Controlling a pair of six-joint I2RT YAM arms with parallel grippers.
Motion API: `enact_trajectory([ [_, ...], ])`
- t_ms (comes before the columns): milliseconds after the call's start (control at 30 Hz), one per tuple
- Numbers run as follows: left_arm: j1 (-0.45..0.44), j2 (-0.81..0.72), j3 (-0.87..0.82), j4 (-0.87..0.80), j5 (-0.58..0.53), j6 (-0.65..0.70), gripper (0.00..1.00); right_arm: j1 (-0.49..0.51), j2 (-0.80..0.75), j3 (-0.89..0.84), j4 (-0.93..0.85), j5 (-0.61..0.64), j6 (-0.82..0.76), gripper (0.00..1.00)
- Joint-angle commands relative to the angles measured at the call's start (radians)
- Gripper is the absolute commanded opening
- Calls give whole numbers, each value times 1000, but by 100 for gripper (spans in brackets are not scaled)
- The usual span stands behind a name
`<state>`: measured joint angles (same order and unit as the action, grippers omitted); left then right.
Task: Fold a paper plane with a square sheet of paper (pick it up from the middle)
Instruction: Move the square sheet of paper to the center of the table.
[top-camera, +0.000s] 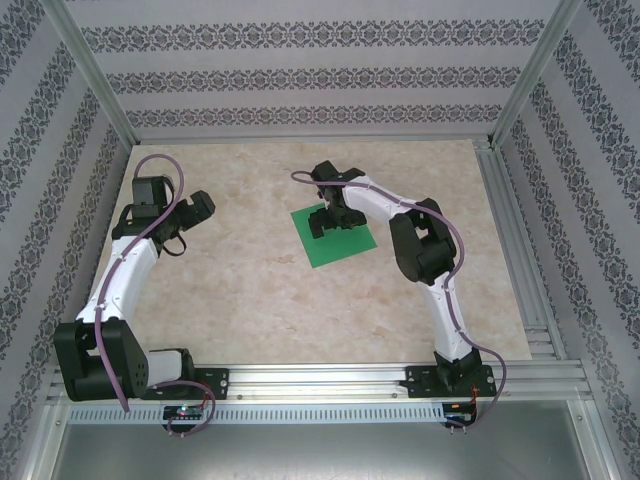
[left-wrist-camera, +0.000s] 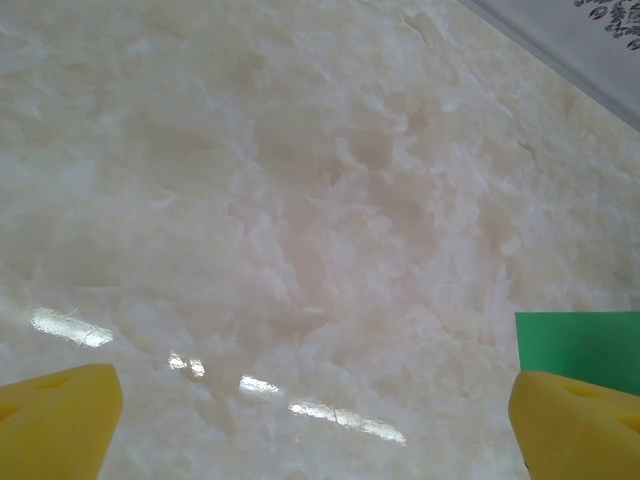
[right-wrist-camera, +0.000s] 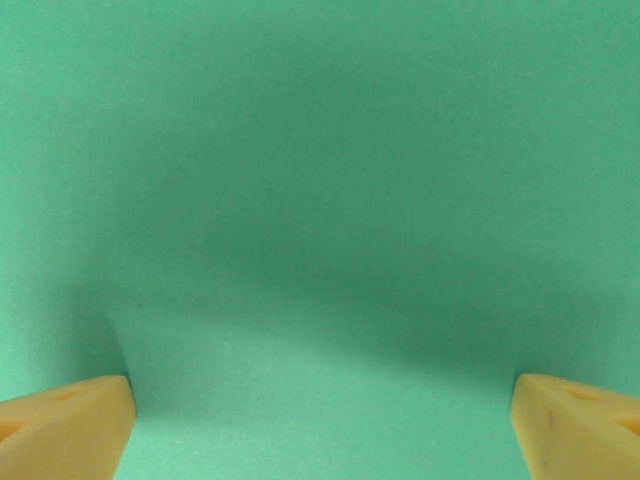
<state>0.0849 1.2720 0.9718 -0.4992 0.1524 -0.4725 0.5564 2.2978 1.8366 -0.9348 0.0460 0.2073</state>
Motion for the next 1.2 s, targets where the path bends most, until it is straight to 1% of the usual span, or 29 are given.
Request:
enact_trajectory([
  [0,10,9,33,-18,12,25,100,10,55,3,-28,1,-18,95],
  [300,12,17,34,-19,16,26,100,7,61,-17,-32,13,-16,90],
  [933,11,30,36,-22,18,28,100,3,33,-35,-30,14,-6,74],
  [1033,11,31,36,-22,20,28,100,4,17,-30,-36,17,-5,75],
  [1067,11,32,37,-23,21,28,100,6,7,-25,-40,23,-4,77],
  [1167,10,35,38,-24,19,27,100,8,-30,-16,-36,44,-2,90],
])
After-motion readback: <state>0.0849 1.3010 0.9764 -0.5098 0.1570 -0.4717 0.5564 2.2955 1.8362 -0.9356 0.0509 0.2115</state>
